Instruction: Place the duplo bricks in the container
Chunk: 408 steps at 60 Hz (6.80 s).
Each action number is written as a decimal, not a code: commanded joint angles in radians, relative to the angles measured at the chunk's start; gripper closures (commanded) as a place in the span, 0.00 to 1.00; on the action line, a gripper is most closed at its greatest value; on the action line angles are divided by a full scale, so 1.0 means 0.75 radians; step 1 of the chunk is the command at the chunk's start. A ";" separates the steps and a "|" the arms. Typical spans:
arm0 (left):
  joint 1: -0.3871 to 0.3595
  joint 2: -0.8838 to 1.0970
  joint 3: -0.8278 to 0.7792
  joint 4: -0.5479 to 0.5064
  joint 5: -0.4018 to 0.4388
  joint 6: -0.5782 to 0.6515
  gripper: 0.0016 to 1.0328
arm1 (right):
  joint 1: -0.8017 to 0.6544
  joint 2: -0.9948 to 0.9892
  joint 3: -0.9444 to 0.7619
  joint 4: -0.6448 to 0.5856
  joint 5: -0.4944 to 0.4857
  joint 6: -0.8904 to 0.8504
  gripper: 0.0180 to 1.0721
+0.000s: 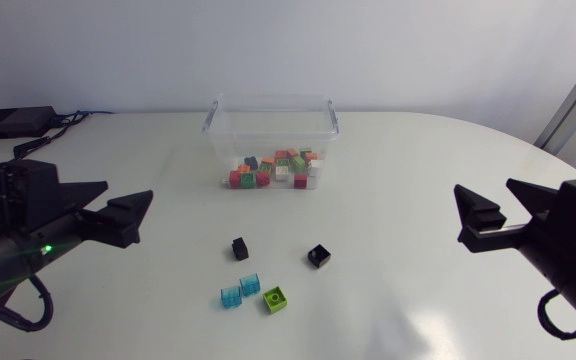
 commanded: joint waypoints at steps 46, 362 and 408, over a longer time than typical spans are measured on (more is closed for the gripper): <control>-0.445 0.965 0.456 -0.667 0.153 0.872 0.07 | 0.174 0.774 0.476 -0.665 -0.155 -0.180 0.05; -0.324 1.507 0.732 -0.252 0.204 0.898 0.21 | 0.591 1.207 1.065 -0.350 -0.051 -0.115 0.05; -0.255 1.160 0.801 -0.479 0.177 0.825 0.69 | 0.892 1.467 0.994 -0.880 -0.157 0.116 0.05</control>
